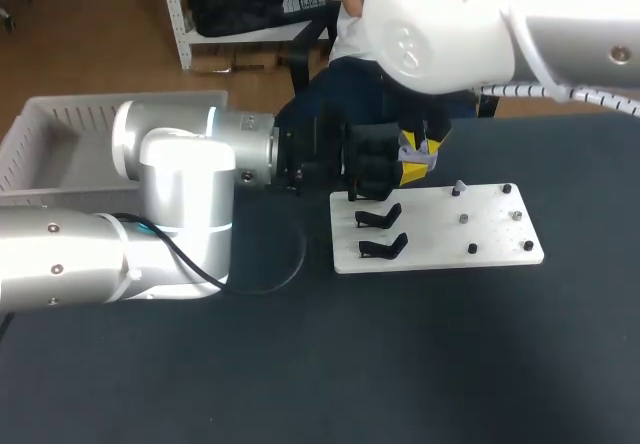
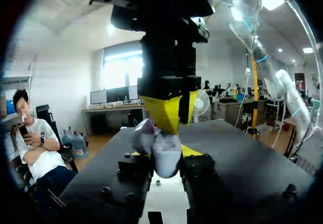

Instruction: Pick up each earbud case from the left stands, insert the matching earbuds, close the lid, and place the case in the box.

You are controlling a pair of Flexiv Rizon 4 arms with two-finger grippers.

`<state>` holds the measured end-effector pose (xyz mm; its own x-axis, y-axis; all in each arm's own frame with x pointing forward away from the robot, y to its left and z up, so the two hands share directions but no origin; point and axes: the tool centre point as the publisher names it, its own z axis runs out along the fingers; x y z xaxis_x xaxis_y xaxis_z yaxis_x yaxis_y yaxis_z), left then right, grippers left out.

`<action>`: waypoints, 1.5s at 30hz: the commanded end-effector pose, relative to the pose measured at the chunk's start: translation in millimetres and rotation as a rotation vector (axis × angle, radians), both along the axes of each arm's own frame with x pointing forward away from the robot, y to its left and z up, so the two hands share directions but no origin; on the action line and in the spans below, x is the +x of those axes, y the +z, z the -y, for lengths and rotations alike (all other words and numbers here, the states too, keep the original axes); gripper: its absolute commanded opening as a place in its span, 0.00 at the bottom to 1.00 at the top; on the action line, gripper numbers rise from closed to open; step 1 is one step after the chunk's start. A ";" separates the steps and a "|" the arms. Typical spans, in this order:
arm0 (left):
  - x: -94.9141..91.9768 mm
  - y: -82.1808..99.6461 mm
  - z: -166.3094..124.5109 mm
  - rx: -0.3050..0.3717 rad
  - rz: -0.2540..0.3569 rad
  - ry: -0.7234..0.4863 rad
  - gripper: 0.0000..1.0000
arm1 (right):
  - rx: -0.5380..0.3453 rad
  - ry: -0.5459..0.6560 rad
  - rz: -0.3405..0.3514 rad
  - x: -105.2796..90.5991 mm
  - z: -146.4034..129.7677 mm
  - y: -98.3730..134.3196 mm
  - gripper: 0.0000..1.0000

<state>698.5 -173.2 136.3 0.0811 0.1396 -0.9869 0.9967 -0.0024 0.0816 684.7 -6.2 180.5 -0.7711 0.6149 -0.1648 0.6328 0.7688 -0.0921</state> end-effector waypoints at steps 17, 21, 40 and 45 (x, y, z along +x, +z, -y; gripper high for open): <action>-1.5 -1.0 -0.4 -0.007 0.006 0.008 0.00 | -0.001 0.006 -0.010 -4.4 -2.4 1.3 0.40; -1.5 -1.0 -0.4 -0.007 0.006 0.008 0.00 | 0.004 0.012 -0.007 -7.6 -1.9 3.2 0.41; -1.5 -1.0 -0.4 -0.007 0.006 0.008 0.00 | 0.161 0.462 0.270 -52.0 21.9 50.8 1.00; -1.5 -1.0 -0.4 -0.007 0.006 0.008 0.00 | 0.217 0.615 0.267 -66.2 21.5 67.1 1.00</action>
